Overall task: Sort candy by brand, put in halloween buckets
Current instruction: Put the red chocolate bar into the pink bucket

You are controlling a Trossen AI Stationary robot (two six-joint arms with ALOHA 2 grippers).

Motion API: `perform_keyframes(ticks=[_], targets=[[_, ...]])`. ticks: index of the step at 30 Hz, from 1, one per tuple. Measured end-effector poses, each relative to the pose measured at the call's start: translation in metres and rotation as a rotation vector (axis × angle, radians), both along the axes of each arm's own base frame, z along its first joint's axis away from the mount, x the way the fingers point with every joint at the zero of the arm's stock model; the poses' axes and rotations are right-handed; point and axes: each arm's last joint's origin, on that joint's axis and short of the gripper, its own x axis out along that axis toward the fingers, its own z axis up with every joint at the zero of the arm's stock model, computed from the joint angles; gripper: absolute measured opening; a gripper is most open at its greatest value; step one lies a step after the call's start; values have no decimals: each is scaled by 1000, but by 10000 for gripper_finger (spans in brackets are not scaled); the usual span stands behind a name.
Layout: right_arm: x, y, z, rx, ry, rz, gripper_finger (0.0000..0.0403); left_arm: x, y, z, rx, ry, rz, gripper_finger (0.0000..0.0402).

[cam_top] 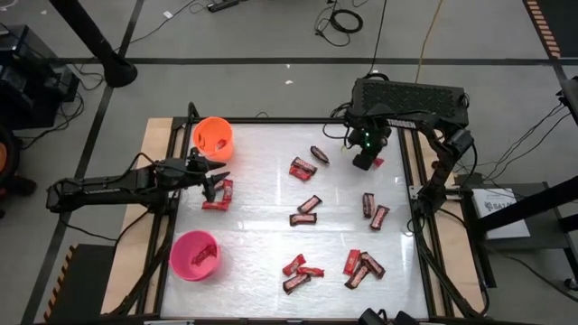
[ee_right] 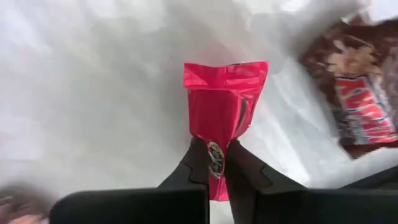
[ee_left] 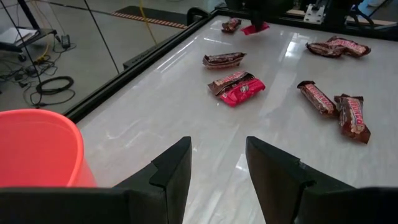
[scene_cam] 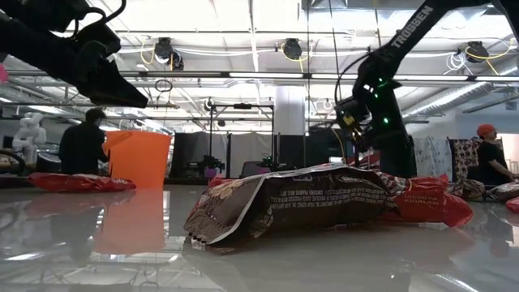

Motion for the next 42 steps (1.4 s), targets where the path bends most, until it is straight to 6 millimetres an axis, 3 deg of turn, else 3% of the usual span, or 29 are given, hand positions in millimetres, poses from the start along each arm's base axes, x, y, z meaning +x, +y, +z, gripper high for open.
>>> perform_keyframes(ticks=[5,11,18,26,33,38,42], targets=[[29,11,19,49,-134,-3,15,0,0,0,0,0,0,161],[89,46,43,84,-426,139,15,0,0,0,0,0,0,161],[161,123,64,-23,-832,480,15,0,0,0,-1,0,0,161],[217,218,85,-161,-1370,823,15,0,0,0,-5,-2,2,161],[250,282,62,-370,-1807,1067,16,1,0,0,-6,0,2,161],[266,306,28,-538,-2105,1080,16,1,0,0,-4,0,0,161],[291,313,15,-574,-2204,1040,16,1,0,0,-3,-1,1,161]])
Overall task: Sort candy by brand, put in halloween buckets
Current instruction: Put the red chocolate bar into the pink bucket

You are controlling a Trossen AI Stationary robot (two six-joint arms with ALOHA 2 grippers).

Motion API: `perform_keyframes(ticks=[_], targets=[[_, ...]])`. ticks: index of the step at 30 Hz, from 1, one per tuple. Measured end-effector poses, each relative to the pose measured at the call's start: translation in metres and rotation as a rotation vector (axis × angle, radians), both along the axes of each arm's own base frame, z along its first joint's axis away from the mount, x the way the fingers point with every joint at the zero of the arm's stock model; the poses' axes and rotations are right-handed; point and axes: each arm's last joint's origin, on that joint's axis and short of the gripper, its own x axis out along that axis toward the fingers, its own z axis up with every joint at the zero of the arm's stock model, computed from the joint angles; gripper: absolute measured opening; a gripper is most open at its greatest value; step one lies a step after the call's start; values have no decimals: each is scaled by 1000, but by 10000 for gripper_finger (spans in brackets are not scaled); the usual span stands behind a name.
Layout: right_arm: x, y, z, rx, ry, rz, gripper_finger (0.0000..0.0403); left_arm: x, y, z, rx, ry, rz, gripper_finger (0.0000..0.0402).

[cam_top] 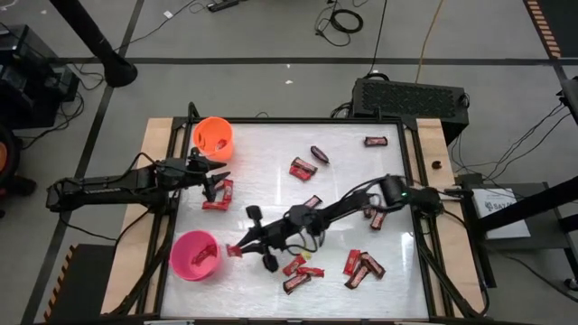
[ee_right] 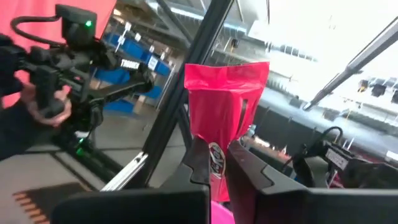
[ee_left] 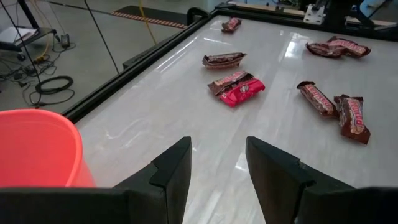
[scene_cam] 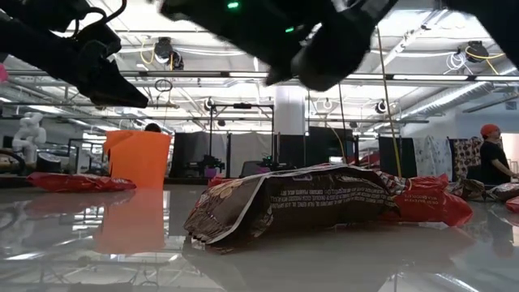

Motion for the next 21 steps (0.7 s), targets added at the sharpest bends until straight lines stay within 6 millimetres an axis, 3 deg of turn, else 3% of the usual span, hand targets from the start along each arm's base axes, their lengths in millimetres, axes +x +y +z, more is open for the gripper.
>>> perform_keyframes(ticks=[4,8,15,21], targets=[[31,4,-13,40,58,16,16,0,0,0,3,0,-1,161],[50,5,-14,35,132,12,16,0,0,0,2,1,-1,161],[67,-9,0,18,260,-21,16,0,0,0,4,1,-2,161],[70,-19,0,41,298,-33,16,0,0,0,4,1,-1,161]])
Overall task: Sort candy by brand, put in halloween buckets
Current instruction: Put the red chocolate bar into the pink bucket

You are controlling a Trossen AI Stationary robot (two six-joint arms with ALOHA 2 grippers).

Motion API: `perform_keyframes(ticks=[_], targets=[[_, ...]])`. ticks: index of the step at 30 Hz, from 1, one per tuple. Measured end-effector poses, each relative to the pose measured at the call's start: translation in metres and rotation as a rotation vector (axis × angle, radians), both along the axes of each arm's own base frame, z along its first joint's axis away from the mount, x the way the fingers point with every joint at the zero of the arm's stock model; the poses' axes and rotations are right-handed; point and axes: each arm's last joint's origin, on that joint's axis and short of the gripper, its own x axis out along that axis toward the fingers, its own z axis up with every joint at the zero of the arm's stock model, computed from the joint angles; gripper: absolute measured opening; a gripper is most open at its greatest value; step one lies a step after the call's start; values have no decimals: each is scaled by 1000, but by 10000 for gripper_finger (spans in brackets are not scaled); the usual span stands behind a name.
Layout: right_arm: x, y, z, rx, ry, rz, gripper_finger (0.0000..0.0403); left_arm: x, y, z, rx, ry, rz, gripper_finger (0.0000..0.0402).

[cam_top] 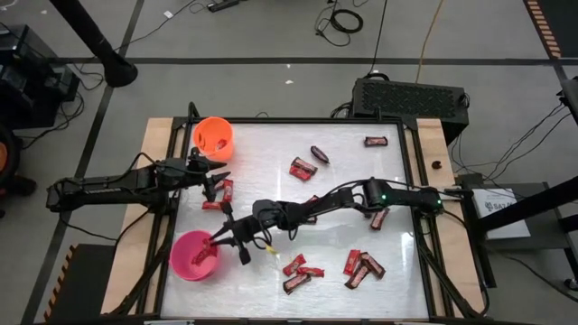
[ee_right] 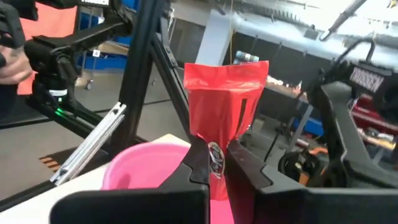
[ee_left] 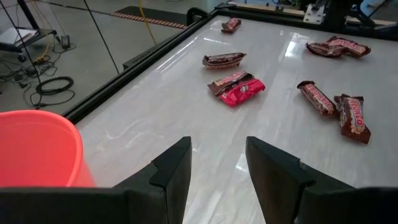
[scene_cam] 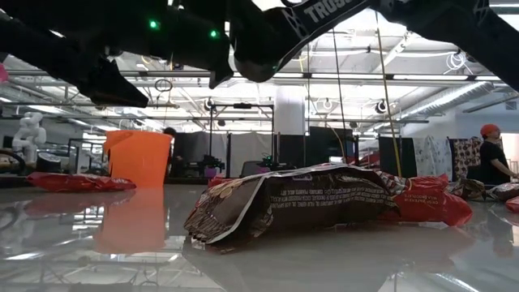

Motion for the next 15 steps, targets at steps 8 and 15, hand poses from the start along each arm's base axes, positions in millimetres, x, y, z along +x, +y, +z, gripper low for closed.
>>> perform_keyframes(ticks=[8,15], targets=[[-1,6,0,7,5,12,16,0,0,0,1,-1,1,161],[-2,10,-1,-2,9,20,36,0,0,1,4,-11,4,161]])
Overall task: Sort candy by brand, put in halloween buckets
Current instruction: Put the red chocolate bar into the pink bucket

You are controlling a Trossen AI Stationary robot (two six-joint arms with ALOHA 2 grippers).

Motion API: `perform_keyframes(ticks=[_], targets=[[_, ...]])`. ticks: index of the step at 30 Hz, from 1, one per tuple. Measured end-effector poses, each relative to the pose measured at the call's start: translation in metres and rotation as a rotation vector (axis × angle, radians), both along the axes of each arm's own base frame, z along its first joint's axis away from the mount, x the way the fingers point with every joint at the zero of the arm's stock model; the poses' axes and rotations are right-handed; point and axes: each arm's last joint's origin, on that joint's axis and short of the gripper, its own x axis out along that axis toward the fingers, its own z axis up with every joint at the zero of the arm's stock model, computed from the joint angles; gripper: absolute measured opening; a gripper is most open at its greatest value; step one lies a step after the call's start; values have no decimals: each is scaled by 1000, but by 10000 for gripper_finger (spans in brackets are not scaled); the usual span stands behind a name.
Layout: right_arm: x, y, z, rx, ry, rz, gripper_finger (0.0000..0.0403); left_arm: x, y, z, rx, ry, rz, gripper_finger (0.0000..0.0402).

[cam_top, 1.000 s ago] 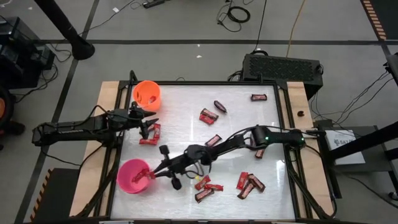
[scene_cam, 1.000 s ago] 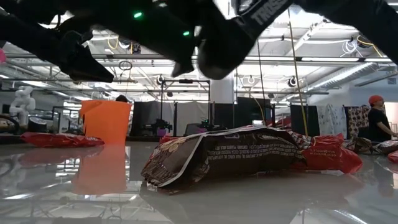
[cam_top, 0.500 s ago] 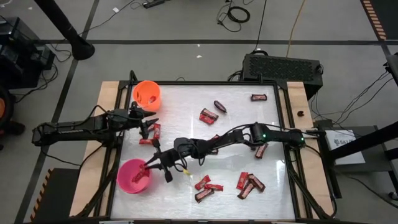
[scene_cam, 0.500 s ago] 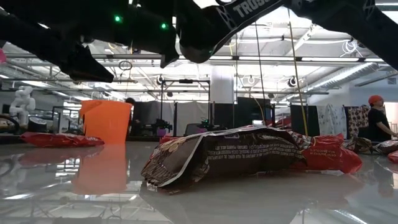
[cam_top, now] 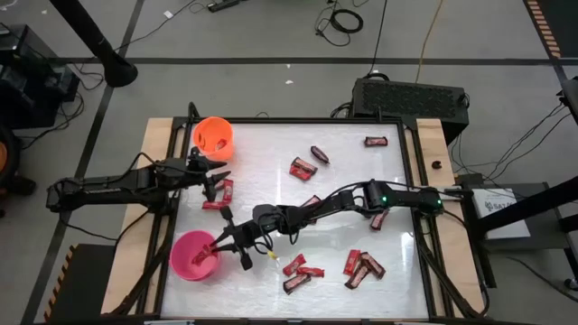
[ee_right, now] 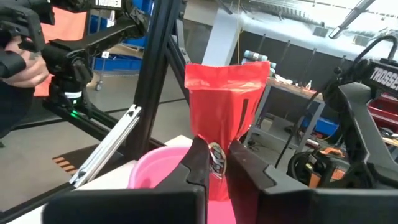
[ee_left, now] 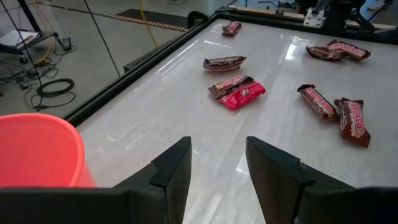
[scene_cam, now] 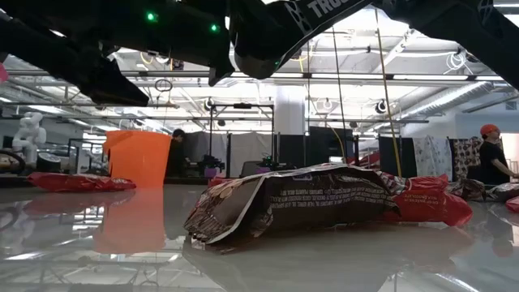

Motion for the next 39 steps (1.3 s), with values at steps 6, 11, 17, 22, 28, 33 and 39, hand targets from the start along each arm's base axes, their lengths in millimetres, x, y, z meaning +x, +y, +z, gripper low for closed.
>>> perform_keyframes(ticks=[6,11,17,22,28,33,39], targets=[[0,-1,0,-2,0,-3,70,0,0,0,0,1,1,161],[0,-1,0,-4,0,-2,79,0,0,0,1,2,0,161],[0,-1,0,-4,0,-2,78,0,0,0,0,3,0,161],[0,-1,-1,-3,6,-2,78,0,0,0,0,5,0,161],[0,-1,-5,-2,55,-1,77,0,0,0,0,5,0,161],[1,0,-8,22,94,1,77,0,0,0,0,5,0,161],[1,0,-12,17,145,0,82,0,0,0,0,4,0,161]])
